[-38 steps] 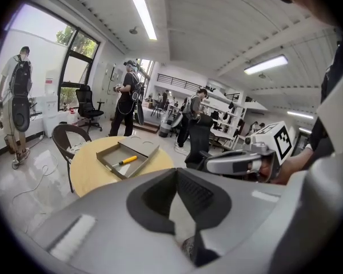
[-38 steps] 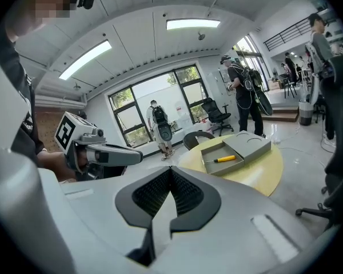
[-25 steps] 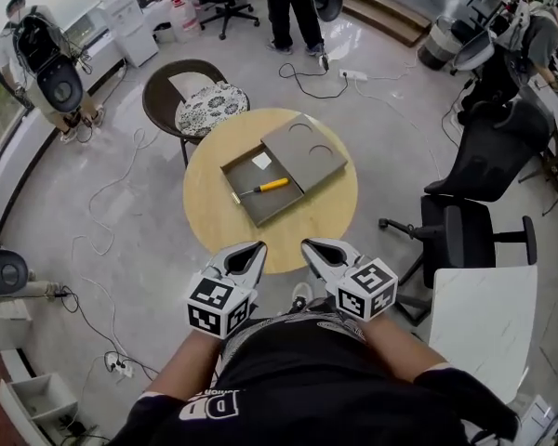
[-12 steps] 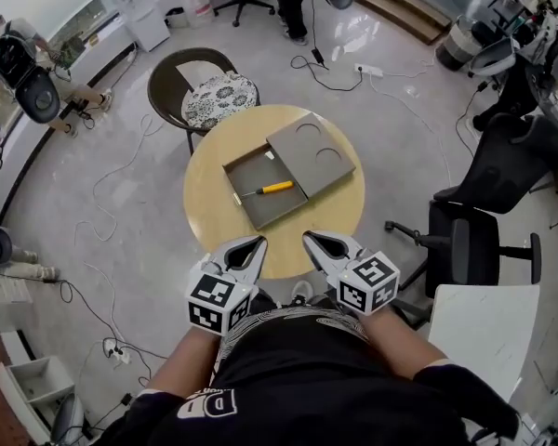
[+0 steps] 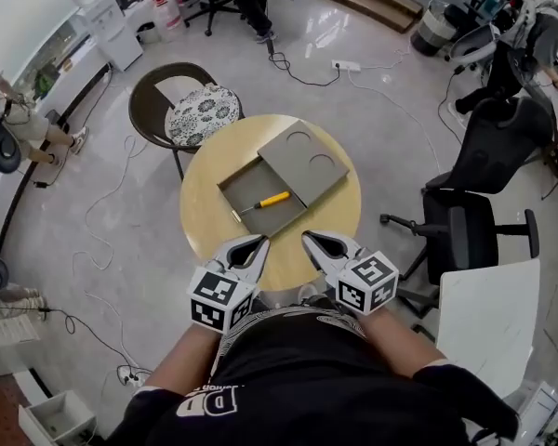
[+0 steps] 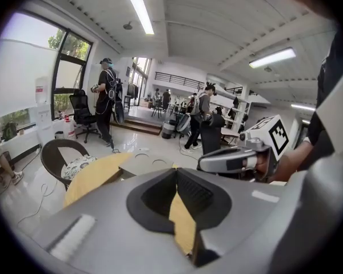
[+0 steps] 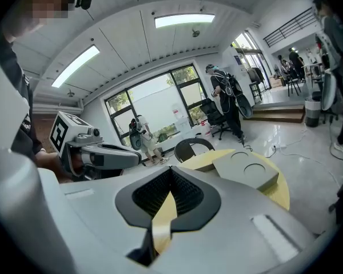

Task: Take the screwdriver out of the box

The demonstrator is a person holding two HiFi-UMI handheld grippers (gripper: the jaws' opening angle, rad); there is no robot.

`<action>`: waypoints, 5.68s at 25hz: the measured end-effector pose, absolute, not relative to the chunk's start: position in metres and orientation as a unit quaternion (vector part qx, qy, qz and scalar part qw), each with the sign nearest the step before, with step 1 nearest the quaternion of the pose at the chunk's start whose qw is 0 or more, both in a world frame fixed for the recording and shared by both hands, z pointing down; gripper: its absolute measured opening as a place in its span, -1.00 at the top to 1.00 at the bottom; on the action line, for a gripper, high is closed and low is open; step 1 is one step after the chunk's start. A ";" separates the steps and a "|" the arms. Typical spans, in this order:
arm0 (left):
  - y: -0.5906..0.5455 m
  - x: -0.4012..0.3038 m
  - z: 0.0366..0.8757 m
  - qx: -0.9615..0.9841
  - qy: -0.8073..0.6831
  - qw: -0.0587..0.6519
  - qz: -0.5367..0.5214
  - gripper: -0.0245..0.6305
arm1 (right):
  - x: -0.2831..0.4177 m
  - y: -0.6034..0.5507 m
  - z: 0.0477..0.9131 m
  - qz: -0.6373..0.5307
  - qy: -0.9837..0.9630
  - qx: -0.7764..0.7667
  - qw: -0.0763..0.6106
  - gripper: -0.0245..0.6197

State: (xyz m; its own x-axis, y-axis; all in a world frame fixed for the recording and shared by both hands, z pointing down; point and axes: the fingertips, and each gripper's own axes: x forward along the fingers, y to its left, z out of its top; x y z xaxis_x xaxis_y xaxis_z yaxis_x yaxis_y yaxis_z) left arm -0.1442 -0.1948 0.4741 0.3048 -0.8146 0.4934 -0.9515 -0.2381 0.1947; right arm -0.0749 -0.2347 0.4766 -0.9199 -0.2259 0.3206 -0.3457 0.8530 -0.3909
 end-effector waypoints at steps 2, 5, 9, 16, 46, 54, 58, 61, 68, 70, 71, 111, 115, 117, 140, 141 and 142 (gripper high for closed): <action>-0.201 -0.154 0.470 0.780 -0.565 0.228 0.146 0.74 | -0.081 -0.238 0.475 0.225 -0.952 0.164 0.130 0.92; -0.206 -0.162 0.469 0.788 -0.554 0.225 0.147 0.74 | -0.087 -0.242 0.476 0.229 -0.948 0.182 0.126 0.92; -0.206 -0.169 0.473 0.799 -0.537 0.222 0.156 0.74 | -0.093 -0.241 0.479 0.230 -0.944 0.198 0.127 0.92; -0.210 -0.179 0.473 0.811 -0.519 0.218 0.159 0.74 | -0.097 -0.241 0.483 0.230 -0.938 0.220 0.134 0.92; -0.280 -0.196 0.624 0.793 -0.415 0.153 0.419 0.50 | -0.081 -0.238 0.525 0.269 -0.912 0.260 0.168 0.92; -0.305 -0.192 0.678 0.783 -0.375 0.152 0.472 0.46 | -0.068 -0.244 0.537 0.286 -0.899 0.283 0.171 0.92; -0.317 -0.188 0.696 0.781 -0.359 0.156 0.487 0.42 | -0.063 -0.243 0.538 0.289 -0.896 0.292 0.171 0.92; -0.323 -0.187 0.710 0.779 -0.345 0.165 0.497 0.42 | -0.057 -0.242 0.539 0.291 -0.892 0.300 0.173 0.92; -0.329 -0.186 0.744 0.767 -0.316 0.169 0.533 0.39 | -0.037 -0.239 0.541 0.296 -0.881 0.328 0.171 0.92; -0.330 -0.186 0.749 0.764 -0.311 0.169 0.539 0.39 | -0.030 -0.239 0.542 0.297 -0.878 0.336 0.169 0.92; -0.331 -0.185 0.752 0.763 -0.310 0.171 0.541 0.39 | -0.027 -0.239 0.542 0.298 -0.876 0.340 0.169 0.92; -0.335 -0.175 0.693 0.775 -0.336 0.156 0.512 0.51 | -0.024 -0.229 0.527 0.269 -0.896 0.318 0.154 0.92; -0.333 -0.179 0.673 0.778 -0.354 0.149 0.497 0.51 | -0.029 -0.229 0.520 0.256 -0.905 0.305 0.149 0.92; -0.330 -0.179 0.661 0.780 -0.363 0.145 0.488 0.51 | -0.032 -0.228 0.517 0.251 -0.909 0.300 0.147 0.92; -0.253 -0.182 0.525 0.812 -0.475 0.197 0.277 0.51 | -0.086 -0.230 0.467 0.192 -0.950 0.210 0.125 0.92; -0.249 -0.186 0.522 0.810 -0.482 0.202 0.267 0.51 | -0.089 -0.230 0.465 0.189 -0.952 0.205 0.125 0.92; -0.245 -0.190 0.518 0.808 -0.489 0.207 0.257 0.51 | -0.092 -0.230 0.463 0.187 -0.954 0.200 0.125 0.92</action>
